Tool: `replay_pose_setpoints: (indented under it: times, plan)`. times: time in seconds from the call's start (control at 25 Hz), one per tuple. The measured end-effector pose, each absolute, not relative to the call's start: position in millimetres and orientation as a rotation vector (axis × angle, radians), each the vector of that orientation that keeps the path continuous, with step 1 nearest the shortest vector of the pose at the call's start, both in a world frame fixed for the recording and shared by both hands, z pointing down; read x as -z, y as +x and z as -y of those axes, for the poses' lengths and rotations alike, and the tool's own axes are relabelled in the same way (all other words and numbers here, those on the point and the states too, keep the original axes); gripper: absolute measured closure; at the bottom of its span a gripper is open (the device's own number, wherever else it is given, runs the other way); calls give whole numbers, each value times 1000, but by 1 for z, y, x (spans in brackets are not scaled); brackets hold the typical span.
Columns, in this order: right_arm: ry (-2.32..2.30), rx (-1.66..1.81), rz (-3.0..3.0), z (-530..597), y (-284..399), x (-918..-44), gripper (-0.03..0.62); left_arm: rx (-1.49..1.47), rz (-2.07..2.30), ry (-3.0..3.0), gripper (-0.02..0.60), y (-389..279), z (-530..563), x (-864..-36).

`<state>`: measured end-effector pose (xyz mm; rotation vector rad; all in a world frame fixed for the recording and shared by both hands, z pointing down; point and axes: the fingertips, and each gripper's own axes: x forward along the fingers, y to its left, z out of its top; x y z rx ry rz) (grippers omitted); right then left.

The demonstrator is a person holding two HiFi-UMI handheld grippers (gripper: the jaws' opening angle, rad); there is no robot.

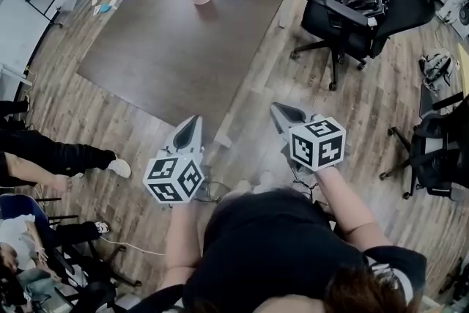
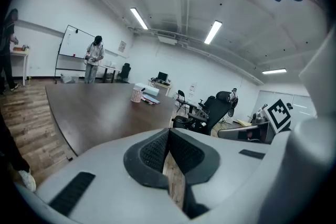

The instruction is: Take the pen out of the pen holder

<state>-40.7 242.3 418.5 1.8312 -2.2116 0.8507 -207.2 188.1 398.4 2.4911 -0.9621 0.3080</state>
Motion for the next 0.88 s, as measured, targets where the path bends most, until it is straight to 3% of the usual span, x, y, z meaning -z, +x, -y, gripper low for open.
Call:
replay_pose_setpoints:
  times: [0.88]
  plan:
    - [1768, -886, 2245, -224, 16, -434, 576, -392, 956, 2511, 552, -141, -169, -413]
